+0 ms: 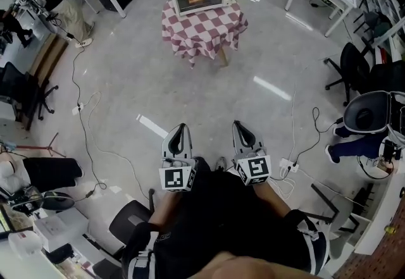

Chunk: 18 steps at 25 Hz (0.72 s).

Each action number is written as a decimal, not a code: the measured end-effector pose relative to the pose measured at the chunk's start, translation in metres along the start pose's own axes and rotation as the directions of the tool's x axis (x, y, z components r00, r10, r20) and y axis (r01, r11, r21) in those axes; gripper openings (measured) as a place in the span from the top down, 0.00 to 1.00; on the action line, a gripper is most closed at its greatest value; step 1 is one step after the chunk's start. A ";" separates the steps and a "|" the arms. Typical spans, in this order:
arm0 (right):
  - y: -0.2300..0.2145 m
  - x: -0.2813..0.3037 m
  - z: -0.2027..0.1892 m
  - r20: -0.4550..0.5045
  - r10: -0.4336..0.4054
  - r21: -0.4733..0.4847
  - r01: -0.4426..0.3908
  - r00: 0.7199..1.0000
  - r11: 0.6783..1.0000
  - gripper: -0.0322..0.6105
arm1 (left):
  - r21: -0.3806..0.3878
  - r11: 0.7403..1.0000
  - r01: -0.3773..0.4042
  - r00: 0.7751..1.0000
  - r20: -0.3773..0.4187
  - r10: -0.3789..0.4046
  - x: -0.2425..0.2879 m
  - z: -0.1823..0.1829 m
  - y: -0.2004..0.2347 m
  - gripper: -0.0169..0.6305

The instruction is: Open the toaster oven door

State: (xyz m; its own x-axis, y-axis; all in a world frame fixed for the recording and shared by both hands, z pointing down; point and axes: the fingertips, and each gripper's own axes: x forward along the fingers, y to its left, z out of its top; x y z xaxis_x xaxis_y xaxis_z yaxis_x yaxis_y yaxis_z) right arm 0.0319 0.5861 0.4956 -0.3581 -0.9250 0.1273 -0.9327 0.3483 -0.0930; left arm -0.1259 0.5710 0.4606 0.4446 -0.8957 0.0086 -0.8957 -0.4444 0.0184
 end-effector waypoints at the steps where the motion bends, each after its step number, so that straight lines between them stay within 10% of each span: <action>1: -0.005 0.001 -0.001 0.001 0.003 -0.003 -0.003 1.000 1.000 0.91 | 0.005 1.000 -0.003 1.000 -0.002 0.003 0.002 -0.001 -0.002 0.96; 18: -0.063 0.135 0.007 -0.026 -0.020 -0.028 0.020 0.999 0.999 0.91 | -0.035 0.999 0.039 0.999 -0.029 -0.040 0.149 -0.025 0.053 0.96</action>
State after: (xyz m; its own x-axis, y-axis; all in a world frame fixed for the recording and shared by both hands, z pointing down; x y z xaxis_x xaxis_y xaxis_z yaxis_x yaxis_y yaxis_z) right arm 0.0425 0.4379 0.5117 -0.3400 -0.9276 0.1549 -0.9404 0.3342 -0.0625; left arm -0.1069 0.4147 0.4876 0.4805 -0.8762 0.0365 -0.8765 -0.4784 0.0537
